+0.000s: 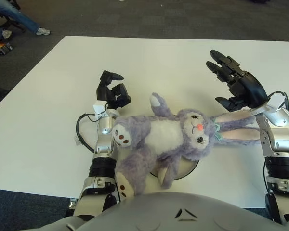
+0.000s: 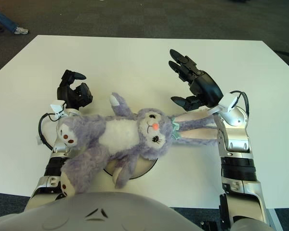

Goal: Put the doll into the plate.

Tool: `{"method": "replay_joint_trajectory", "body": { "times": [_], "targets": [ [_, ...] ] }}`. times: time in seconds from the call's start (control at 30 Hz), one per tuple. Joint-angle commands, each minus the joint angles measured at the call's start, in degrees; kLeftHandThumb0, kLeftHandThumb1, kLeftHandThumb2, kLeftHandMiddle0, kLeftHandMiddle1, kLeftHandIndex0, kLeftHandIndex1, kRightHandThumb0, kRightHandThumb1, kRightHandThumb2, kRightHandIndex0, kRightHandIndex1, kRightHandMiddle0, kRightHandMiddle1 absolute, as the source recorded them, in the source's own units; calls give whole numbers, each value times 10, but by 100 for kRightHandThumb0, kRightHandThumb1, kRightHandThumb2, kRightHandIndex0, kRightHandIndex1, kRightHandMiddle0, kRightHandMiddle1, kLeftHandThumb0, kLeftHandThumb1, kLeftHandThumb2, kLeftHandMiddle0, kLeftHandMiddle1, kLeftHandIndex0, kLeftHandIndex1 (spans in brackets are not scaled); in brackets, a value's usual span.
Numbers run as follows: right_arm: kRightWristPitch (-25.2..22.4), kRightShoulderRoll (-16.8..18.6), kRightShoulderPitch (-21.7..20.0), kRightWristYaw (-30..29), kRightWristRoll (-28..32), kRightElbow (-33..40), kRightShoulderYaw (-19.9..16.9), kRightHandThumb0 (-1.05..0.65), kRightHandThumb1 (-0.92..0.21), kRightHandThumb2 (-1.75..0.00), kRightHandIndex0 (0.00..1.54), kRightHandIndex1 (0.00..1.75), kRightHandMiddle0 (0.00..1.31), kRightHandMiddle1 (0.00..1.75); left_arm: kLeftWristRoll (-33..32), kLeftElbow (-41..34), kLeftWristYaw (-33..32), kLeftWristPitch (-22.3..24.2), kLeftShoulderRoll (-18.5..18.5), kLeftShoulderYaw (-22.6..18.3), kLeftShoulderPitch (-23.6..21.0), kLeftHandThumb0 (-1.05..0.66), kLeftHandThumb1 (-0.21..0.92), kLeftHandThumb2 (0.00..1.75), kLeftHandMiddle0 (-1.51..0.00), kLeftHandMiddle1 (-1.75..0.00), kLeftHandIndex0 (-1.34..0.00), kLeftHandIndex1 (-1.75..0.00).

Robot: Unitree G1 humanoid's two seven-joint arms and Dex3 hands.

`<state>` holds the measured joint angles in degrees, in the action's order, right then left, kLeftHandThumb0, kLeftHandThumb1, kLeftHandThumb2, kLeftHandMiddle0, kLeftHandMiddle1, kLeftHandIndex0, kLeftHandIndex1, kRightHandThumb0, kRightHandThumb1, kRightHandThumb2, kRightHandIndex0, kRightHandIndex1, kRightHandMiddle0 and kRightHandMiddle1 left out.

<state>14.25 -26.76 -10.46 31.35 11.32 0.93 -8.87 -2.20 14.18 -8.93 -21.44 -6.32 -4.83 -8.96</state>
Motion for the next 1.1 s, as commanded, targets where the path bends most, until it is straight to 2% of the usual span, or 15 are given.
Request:
{"method": "replay_joint_trajectory", "body": {
  "times": [0.0,0.03,0.13,0.17,0.2,0.27,0.33,0.37,0.43,0.53,0.57,0.67,0.77,0.93,1.07],
  "targets": [
    [-1,-10,-24,-28,-16,-10,-19,-42,-23,-103,5,98,0,1,0,37,-2,0,-11,0,48,-43,46,114,-129,-175,-50,-175],
    [-8,-11,-33,-37,-17,-12,-25,-12,-33,-101,23,121,0,1,0,36,-1,0,-11,0,48,-43,46,114,-129,-175,-50,-175],
    [-41,-23,-69,-64,-29,-23,-37,24,-42,-104,44,151,0,0,-1,36,0,0,-10,0,48,-43,46,114,-129,-175,-50,-175],
    [-51,-29,-78,-73,-36,-30,-40,28,-43,-105,46,154,0,0,-1,36,1,-1,-10,0,48,-43,46,114,-129,-175,-50,-175],
    [-81,-32,-81,-89,-47,-22,-42,16,-33,-113,33,137,0,0,-2,36,2,-1,-10,-1,49,-43,46,114,-129,-175,-50,-175],
    [-131,-35,-85,-113,-62,-6,-44,10,-25,-123,27,152,0,0,-4,36,3,-2,-9,-1,49,-43,46,114,-129,-175,-50,-175],
    [-161,-33,-85,-125,-66,7,-44,7,-21,-128,11,160,0,0,-4,37,4,-3,-9,-1,49,-43,46,114,-129,-175,-50,-175],
    [-182,-31,-86,-133,-65,14,-45,7,-20,-130,9,143,0,0,-5,37,4,-3,-9,-2,48,-43,46,114,-129,-175,-50,-175],
    [-238,-23,-85,-163,-49,29,-68,7,-19,-132,8,91,0,0,-6,36,5,-3,-8,-2,49,-43,46,114,-129,-175,-50,-175],
    [-265,-19,-97,-180,-32,4,-90,8,-18,-133,5,58,0,0,-6,34,5,-1,-7,-3,51,-43,46,114,-129,-175,-50,-175],
    [-270,-18,-98,-182,-31,3,-91,8,-18,-133,4,55,0,0,-6,33,6,-1,-7,-3,51,-43,46,114,-129,-175,-50,-175],
    [-255,-17,-107,-189,-33,-32,-94,7,-17,-133,2,44,0,0,-6,31,5,0,-7,-4,52,-43,46,114,-129,-175,-50,-175],
    [-184,-13,-123,-205,-56,-131,-88,-1,-19,-128,2,39,1,6,-5,27,3,3,-6,-4,54,-43,46,114,-129,-175,-50,-175],
    [-148,-6,-136,-234,-72,-184,-83,-17,-26,-116,11,43,0,43,-3,22,3,9,-5,-4,56,-43,45,114,-129,-175,-50,-175],
    [-133,11,-137,-250,-69,-202,-79,-19,-29,-116,11,67,0,88,-3,21,5,9,-3,-4,56,-44,45,115,-129,-175,-51,-175]
  ]
}}
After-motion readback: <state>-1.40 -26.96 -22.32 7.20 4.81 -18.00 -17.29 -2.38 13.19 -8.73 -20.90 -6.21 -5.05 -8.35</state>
